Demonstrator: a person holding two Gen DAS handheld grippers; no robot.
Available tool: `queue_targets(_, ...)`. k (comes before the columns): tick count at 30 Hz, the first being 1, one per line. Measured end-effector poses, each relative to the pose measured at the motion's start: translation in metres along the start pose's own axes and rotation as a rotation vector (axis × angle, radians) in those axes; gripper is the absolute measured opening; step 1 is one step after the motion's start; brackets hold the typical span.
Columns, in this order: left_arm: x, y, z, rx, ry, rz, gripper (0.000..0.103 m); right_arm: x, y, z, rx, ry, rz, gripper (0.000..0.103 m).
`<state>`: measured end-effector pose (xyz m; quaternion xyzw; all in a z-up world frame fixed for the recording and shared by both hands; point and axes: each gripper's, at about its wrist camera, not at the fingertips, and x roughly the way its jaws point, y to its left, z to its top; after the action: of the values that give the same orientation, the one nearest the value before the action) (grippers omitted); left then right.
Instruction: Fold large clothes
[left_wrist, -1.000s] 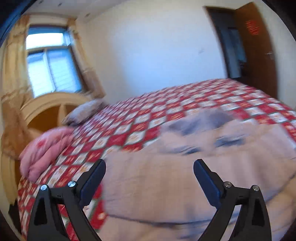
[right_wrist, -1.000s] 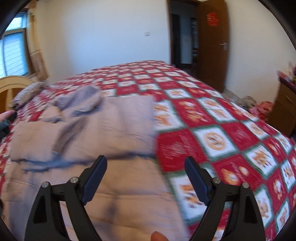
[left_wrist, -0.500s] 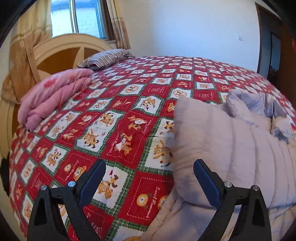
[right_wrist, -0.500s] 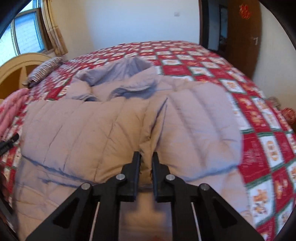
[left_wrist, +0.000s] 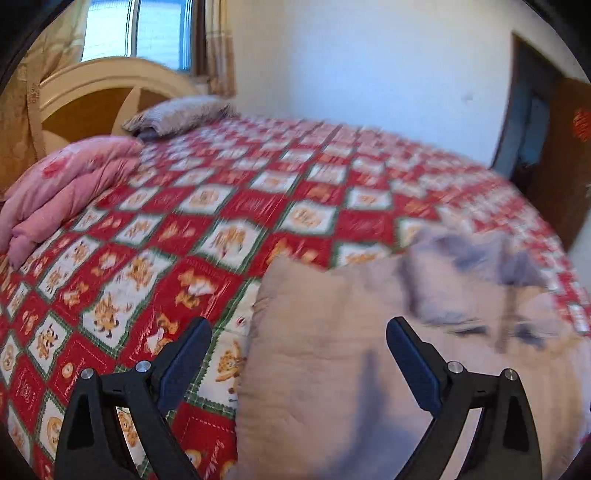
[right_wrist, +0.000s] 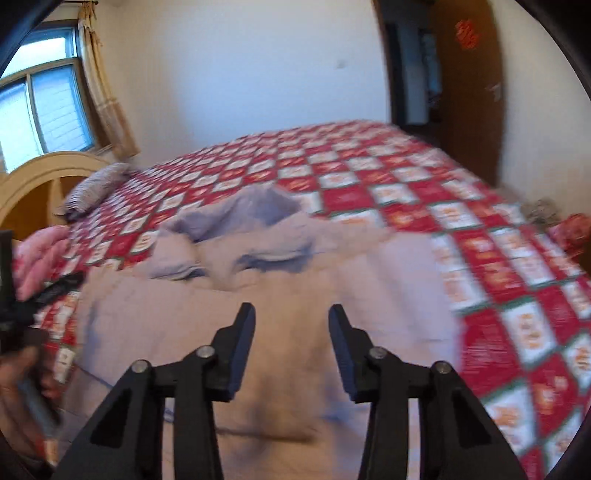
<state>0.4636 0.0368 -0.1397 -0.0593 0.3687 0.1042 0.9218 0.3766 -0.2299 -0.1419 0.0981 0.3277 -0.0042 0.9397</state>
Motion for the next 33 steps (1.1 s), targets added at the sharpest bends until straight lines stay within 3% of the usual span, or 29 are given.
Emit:
queue_targets(2,0.026,0.002,-0.007,-0.018,0.065,0.015,0.096,0.026,0.006,-0.001,0.0,0.045,0.006,0.043)
queue_targets(6,0.046,0.0,-0.025,-0.006,0.101,0.001,0.096,0.071,0.004,-0.021,-0.003,0.121,-0.032,0.04)
queue_targets(15,0.056,-0.011,-0.041,0.03,0.095,0.018,0.097,0.073,0.004,-0.046,-0.07,0.088,-0.067,0.039)
queue_targets(33,0.062,-0.012,-0.044,0.038,0.098,0.048,0.101,0.085,0.013,-0.05,-0.135,0.101,-0.149,0.039)
